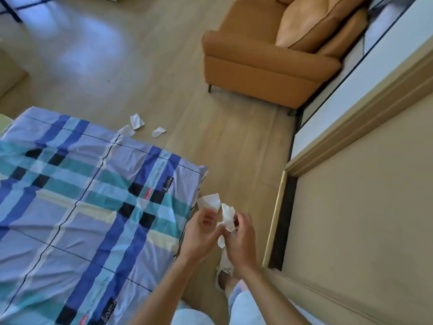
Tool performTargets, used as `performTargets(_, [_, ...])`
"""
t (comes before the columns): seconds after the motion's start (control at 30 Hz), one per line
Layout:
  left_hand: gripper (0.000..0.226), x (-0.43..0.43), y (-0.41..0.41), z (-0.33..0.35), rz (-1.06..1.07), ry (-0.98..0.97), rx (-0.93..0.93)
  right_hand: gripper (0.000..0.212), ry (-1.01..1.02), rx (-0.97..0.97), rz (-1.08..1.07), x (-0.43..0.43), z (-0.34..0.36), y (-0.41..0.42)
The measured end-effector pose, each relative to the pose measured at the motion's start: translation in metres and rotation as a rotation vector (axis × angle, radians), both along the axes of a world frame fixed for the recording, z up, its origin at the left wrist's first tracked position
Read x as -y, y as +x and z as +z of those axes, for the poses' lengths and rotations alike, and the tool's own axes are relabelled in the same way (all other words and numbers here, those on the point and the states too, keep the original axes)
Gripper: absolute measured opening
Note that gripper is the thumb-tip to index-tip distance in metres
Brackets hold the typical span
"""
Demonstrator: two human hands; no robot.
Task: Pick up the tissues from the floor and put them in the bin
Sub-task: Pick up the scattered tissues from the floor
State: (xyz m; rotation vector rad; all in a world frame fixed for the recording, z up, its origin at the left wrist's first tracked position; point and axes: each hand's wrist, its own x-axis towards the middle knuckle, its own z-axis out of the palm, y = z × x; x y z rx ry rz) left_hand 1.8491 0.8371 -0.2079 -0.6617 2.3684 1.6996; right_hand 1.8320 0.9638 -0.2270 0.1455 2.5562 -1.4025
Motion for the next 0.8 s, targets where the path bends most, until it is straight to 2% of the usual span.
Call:
performTargets(0.1, [0.026, 0.001, -0.030, -0.035, 0.047, -0.129, 0.039, 0.028, 0.141, 0.042, -0.021, -0.013, -0.035, -0.040])
performTargets(0.23, [0.027, 0.015, -0.072, -0.117, -0.034, -0.249, 0.204, 0.026, 0.282, 0.093, 0.011, -0.021, -0.103, -0.097])
performTargets(0.47, [0.017, 0.024, -0.144, -0.329, -0.290, -0.380, 0.411, 0.021, 0.374, 0.168, 0.055, -0.022, -0.279, -0.190])
performTargets(0.57, [0.028, 0.018, -0.165, -0.432, -0.381, -0.409, 0.494, 0.018, 0.393, 0.179, 0.055, -0.030, -0.367, -0.209])
performTargets(0.63, [0.034, 0.016, -0.177, -0.501, -0.442, -0.373, 0.552, 0.028, 0.393, 0.163, 0.056, -0.034, -0.428, -0.215])
performTargets(0.7, [0.039, 0.014, -0.186, -0.563, -0.433, -0.325, 0.608, 0.035, 0.379, 0.150, 0.067, -0.039, -0.478, -0.216])
performTargets(0.8, [0.051, 0.012, -0.195, -0.649, -0.364, -0.346, 0.698, 0.029, 0.347, 0.146, 0.069, -0.046, -0.542, -0.209])
